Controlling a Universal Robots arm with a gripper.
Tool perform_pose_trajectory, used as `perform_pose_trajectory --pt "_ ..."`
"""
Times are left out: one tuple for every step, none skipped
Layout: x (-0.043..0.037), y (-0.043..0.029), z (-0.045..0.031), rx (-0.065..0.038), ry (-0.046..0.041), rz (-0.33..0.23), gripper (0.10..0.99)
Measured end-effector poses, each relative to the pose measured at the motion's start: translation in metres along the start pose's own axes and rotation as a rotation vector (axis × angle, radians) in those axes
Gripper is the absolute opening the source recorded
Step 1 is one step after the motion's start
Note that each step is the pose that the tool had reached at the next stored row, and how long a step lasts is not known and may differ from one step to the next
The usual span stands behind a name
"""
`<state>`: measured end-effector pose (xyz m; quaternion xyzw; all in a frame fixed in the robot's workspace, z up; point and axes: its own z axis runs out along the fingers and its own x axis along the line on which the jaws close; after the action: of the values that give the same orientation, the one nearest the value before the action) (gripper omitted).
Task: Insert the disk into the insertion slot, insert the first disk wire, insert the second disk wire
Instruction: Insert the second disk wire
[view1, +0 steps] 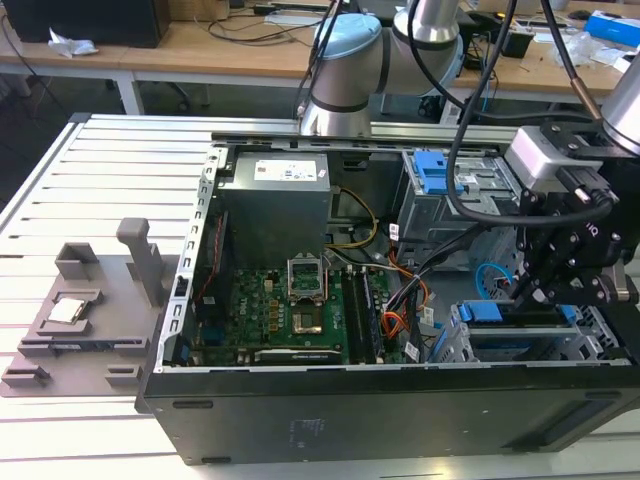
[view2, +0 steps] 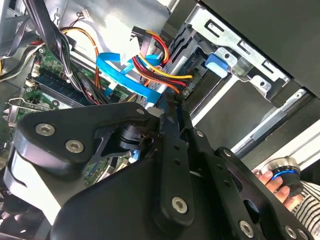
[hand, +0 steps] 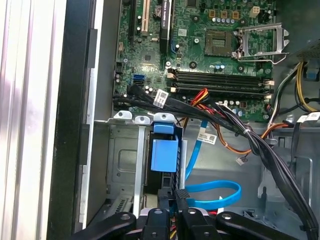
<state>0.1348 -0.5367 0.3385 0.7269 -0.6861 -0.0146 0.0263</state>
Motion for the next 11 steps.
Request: perform_pose_trajectory --pt "0.0003 0.0000 0.0005 0.000 -0.0001 0.000 0.165" --pt "0.0009 0.0000 0.0016 0.000 -0.0007 0.000 0.165" --pt "0.0012 0.0000 0.0020 0.000 -0.0005 0.000 0.165" --pt "0.0012 0.0000 0.0021 0.000 -0.0007 0.000 0.165" --pt "0.0013 0.0000 0.0023 0.000 -0.0009 0.000 0.165" --pt "0.0013 0.0000 0.0023 0.000 -0.0010 0.000 0.165" --pt "0.0013 0.0000 0.0023 0.000 -0.0010 0.000 0.165" --pt "0.0013 -0.0001 0.0024 0.000 -0.0011 0.000 0.176" --pt "0.0013 -0.0001 0.0027 0.000 -0.0018 0.000 0.176" --pt "0.0013 -0.0001 0.0025 0.000 -0.0014 0.000 0.235" --pt "0.0013 0.0000 0.0015 0.000 -0.0011 0.000 0.235"
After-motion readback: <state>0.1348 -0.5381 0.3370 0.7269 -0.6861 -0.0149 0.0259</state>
